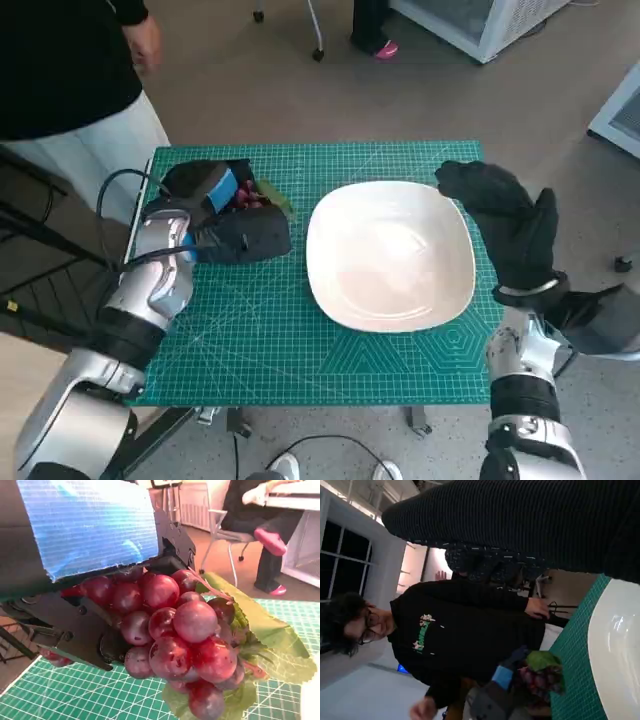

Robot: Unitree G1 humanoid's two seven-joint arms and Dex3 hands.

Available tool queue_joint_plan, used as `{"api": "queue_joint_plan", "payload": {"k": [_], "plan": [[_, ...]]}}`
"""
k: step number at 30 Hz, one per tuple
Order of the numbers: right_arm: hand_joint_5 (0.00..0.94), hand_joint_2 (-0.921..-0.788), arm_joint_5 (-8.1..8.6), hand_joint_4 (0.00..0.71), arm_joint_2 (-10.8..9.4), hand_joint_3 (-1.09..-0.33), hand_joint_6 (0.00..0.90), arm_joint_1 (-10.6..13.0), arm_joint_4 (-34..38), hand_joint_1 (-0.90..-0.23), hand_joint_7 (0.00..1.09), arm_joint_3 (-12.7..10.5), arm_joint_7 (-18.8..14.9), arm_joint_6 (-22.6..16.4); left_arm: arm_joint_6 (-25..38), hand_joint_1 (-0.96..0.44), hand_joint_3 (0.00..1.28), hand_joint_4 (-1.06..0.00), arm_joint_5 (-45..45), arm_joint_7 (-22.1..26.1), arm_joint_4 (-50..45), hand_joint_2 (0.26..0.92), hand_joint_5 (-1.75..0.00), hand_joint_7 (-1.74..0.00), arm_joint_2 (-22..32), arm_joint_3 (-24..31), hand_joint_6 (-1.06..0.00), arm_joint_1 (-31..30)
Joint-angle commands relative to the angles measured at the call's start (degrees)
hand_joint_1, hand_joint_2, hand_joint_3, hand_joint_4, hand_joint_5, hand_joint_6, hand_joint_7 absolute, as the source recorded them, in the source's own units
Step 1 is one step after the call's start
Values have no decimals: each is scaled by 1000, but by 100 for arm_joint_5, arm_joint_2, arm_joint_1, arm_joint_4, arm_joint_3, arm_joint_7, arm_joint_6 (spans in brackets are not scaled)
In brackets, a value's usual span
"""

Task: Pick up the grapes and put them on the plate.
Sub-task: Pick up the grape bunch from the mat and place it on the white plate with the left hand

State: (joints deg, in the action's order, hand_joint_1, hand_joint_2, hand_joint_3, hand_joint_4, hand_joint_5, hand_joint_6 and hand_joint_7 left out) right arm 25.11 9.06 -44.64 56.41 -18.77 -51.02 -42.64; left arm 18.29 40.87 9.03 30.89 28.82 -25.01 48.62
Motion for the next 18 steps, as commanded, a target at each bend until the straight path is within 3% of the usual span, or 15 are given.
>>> {"api": "queue_joint_plan", "payload": {"k": [1, 4, 7, 18], "plan": [[2, -921, 25, 555, 8, -533, 526, -16, 100, -376, 2, -29, -48, 82, 135, -273, 126, -648, 127, 117, -595, 921, -456, -1270, 146, 120, -617, -197], [2, -921, 17, 556, 18, -528, 527, -33, 118, -376, 2, -36, -45, 83, 133, -106, 95, -668, 153, 124, -900, 921, -898, -1209, 176, 176, -614, -314], [2, -921, 18, 557, 23, -524, 528, -36, 114, -377, 3, -44, -47, 84, 69, -37, 86, -668, 154, 106, -982, 920, -1089, -1184, 149, 210, -614, -356], [4, -921, 45, 566, 52, -498, 535, -25, 66, -382, 5, -93, -67, 123, 35, 0, 131, -517, 307, 213, -1307, 921, -1280, -1198, -118, 79, -648, -272]]}}
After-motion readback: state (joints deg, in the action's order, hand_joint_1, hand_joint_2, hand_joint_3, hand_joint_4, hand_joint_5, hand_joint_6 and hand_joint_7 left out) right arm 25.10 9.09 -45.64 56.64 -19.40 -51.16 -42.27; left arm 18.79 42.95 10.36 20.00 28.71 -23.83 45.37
